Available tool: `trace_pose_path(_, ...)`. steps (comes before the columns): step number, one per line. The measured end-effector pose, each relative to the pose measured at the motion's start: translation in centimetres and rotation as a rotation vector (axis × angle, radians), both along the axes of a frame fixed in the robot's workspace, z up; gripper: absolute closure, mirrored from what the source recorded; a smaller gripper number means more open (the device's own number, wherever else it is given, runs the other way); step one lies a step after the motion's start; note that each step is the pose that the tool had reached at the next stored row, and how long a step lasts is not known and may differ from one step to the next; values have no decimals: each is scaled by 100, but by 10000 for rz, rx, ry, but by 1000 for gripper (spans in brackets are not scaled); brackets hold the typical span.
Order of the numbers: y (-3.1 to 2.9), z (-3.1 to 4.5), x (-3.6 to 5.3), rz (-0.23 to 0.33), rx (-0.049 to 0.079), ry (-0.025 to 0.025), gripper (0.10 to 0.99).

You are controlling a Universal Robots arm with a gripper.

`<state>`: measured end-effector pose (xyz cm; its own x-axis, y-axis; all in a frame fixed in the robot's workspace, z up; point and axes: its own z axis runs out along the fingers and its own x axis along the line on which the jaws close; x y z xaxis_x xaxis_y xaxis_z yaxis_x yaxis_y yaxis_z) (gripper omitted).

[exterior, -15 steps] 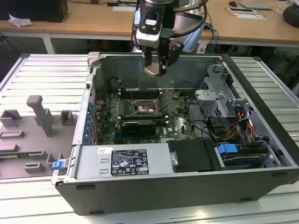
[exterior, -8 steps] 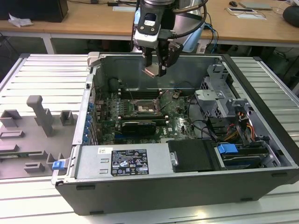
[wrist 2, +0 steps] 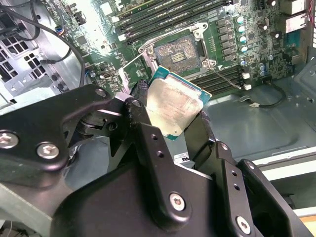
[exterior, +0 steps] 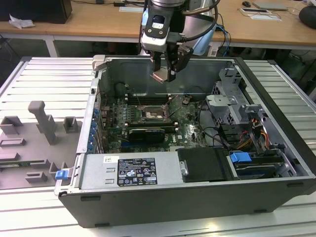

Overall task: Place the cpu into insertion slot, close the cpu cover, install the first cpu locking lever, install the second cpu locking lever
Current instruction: 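Place the cpu into insertion slot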

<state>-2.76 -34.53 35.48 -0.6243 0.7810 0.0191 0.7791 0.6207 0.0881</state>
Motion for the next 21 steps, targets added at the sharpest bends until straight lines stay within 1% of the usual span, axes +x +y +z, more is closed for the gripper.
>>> trace_pose_path(21,0,-16,0,-282,0,-1,545)
